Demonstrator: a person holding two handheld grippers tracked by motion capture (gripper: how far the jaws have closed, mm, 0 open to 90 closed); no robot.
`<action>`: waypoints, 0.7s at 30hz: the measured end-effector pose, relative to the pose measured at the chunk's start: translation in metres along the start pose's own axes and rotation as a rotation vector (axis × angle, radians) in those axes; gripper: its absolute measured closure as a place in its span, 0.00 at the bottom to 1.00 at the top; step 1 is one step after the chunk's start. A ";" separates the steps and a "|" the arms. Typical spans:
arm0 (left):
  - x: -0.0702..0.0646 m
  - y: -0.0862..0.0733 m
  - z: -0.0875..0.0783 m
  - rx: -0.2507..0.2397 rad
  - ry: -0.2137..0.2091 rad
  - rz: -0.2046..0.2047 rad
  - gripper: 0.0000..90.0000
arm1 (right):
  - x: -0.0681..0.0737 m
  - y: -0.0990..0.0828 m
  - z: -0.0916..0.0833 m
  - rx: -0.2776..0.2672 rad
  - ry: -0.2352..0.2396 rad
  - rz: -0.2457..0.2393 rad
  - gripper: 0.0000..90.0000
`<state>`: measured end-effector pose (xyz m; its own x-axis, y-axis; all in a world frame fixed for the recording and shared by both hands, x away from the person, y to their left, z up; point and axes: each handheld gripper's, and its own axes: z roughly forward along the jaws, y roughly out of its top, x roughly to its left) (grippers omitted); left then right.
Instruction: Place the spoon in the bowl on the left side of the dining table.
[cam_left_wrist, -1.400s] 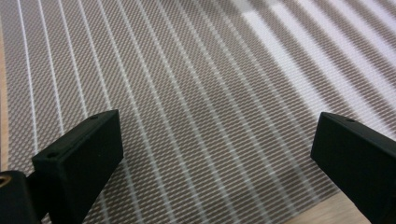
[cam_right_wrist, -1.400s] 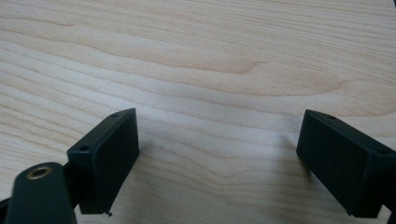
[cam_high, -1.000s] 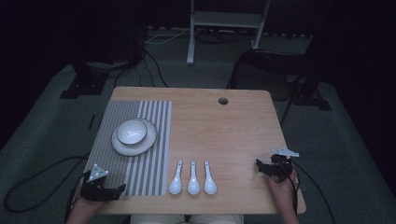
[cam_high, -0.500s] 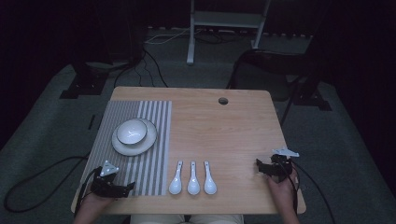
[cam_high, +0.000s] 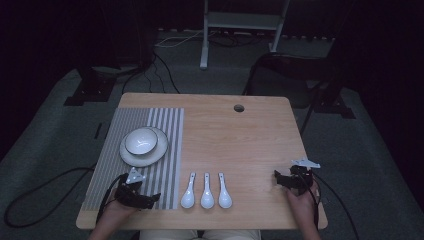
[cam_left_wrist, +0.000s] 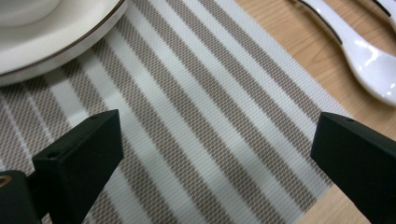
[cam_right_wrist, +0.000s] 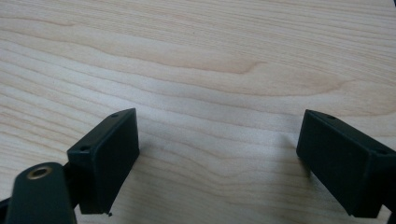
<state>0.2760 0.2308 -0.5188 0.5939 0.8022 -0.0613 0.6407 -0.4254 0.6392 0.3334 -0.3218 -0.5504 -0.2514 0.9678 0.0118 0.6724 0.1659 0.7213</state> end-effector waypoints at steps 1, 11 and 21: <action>-0.002 0.002 0.001 -0.001 -0.006 -0.001 0.03 | 0.000 0.000 0.000 0.000 0.000 0.000 0.14; -0.018 0.024 0.016 -0.001 -0.059 0.035 0.03 | 0.000 0.000 0.000 0.000 0.000 0.000 0.14; -0.036 0.039 0.032 0.015 -0.089 0.070 0.03 | 0.000 0.000 0.000 0.000 0.000 0.000 0.14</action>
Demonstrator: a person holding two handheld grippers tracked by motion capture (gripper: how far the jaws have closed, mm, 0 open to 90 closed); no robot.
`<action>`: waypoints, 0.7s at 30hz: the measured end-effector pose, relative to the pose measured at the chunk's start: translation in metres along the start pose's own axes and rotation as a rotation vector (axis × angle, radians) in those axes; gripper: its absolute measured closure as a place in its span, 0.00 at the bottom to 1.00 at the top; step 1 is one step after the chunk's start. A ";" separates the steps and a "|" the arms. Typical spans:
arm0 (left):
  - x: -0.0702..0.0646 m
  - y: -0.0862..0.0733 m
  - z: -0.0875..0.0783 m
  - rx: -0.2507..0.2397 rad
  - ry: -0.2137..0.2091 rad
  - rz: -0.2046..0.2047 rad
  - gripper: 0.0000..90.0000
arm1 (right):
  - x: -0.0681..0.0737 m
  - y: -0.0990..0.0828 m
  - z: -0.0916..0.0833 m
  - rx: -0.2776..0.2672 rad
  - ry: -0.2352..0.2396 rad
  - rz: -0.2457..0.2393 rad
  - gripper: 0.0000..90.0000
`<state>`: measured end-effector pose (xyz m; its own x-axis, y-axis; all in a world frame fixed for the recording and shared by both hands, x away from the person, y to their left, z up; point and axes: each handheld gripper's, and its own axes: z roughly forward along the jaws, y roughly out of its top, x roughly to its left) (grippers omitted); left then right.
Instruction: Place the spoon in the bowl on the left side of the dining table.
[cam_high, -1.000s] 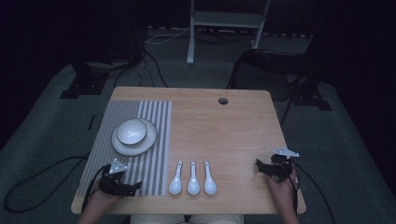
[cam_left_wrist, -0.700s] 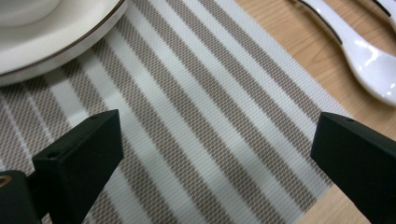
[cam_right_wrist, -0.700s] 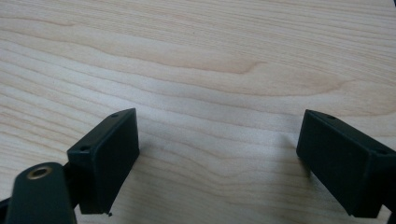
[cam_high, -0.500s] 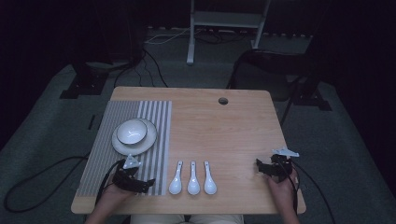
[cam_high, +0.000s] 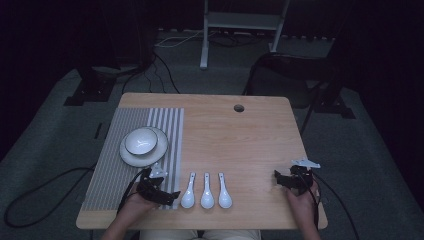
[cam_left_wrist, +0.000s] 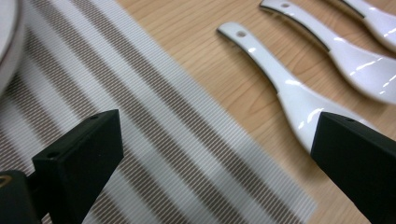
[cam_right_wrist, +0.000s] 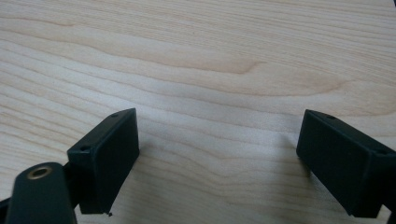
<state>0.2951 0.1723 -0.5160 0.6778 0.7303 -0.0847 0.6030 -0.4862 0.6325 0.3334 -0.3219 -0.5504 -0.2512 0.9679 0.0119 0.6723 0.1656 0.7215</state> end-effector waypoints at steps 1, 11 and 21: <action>-0.001 0.002 0.001 0.000 -0.008 0.004 0.03 | 0.000 0.000 0.000 0.000 0.000 0.000 0.14; -0.009 0.013 0.011 0.014 -0.028 0.004 0.03 | 0.000 0.000 0.000 0.000 0.000 0.000 0.14; -0.019 0.031 0.027 0.027 -0.040 -0.010 0.10 | 0.000 0.000 0.000 0.000 0.000 0.000 0.14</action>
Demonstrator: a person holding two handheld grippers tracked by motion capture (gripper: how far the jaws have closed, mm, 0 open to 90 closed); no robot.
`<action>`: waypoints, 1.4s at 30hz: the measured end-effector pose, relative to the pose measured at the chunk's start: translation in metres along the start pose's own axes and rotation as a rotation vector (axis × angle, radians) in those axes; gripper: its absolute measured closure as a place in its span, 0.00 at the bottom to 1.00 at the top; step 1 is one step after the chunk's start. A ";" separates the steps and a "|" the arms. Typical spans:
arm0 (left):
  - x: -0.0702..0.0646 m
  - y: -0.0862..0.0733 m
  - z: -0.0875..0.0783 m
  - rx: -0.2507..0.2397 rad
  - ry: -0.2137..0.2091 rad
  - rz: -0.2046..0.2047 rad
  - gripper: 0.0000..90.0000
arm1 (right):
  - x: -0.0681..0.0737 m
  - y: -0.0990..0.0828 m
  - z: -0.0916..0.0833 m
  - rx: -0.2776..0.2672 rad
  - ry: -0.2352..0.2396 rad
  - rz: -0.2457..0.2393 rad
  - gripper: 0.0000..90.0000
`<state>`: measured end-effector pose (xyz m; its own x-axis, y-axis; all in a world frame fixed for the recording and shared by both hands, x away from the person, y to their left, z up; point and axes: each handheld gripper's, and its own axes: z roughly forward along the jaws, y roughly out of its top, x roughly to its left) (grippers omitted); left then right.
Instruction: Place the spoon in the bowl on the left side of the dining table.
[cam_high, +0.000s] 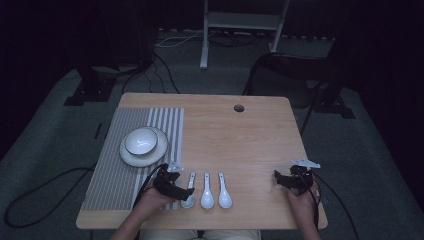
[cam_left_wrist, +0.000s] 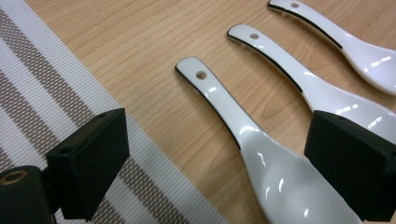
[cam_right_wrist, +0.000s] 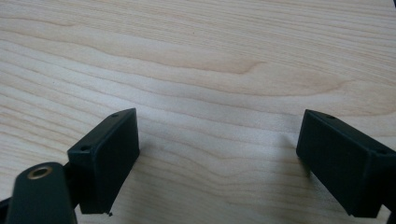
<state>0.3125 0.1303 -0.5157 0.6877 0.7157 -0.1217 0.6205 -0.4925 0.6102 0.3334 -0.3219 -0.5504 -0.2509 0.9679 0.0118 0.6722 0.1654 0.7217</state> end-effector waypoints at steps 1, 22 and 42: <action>0.000 0.000 0.000 0.000 0.000 0.000 0.16 | 0.000 0.000 0.000 0.000 0.000 0.000 0.14; -0.018 0.009 0.021 0.060 0.065 0.064 0.48 | 0.000 0.000 0.000 0.000 -0.001 0.003 0.14; -0.019 0.009 0.017 0.031 0.066 0.085 0.83 | 0.000 0.000 0.000 -0.001 -0.001 0.003 0.14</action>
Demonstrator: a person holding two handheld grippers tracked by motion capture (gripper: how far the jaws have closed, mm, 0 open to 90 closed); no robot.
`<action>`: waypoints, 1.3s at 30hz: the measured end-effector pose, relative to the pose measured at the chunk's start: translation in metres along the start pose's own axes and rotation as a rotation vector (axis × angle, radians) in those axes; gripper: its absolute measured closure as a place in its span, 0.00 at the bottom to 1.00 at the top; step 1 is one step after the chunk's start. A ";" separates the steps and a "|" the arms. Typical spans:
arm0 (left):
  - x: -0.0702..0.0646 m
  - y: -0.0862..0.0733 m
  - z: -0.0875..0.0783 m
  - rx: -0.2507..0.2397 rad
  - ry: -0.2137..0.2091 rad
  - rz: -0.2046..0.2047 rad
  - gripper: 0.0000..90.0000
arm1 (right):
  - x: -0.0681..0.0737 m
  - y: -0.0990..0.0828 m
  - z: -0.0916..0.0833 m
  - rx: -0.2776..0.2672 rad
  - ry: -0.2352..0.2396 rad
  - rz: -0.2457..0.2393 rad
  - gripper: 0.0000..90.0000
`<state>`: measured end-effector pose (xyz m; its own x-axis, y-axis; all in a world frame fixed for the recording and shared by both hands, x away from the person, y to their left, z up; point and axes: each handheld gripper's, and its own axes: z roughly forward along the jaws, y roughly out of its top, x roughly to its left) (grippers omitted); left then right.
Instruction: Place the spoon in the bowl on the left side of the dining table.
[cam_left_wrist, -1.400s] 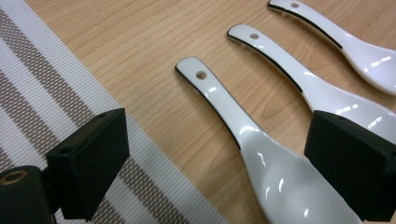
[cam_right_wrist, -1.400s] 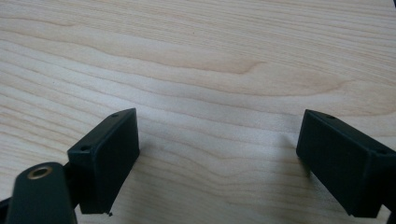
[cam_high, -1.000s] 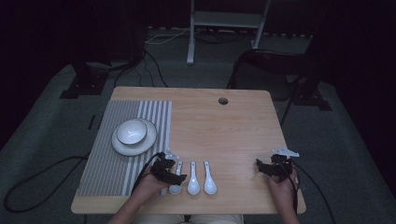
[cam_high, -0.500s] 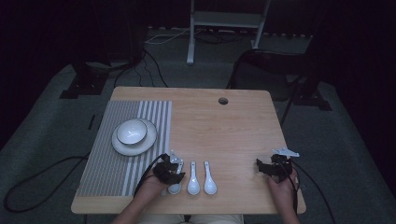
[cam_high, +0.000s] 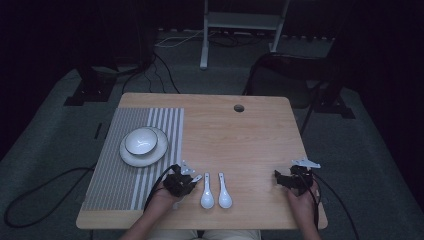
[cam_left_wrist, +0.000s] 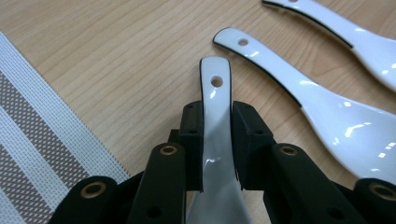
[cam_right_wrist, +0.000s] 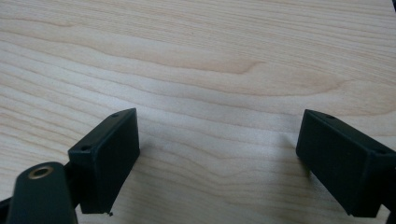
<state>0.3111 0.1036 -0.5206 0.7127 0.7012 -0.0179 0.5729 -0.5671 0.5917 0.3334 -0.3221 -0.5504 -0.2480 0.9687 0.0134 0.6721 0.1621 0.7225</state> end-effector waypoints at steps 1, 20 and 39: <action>0.000 0.000 0.000 0.000 0.000 0.000 0.83 | 0.000 0.000 0.000 0.000 0.000 0.000 0.14; 0.010 0.007 -0.032 -0.091 0.011 -0.026 0.84 | 0.000 0.000 0.000 0.000 0.000 -0.001 0.14; 0.028 0.014 -0.067 -0.195 0.049 -0.072 0.84 | 0.000 0.000 0.000 0.000 0.000 -0.001 0.14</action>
<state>0.3120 0.1439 -0.4593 0.6499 0.7594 -0.0296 0.5288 -0.4239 0.7353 0.3334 -0.3222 -0.5505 -0.2488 0.9685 0.0121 0.6718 0.1636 0.7224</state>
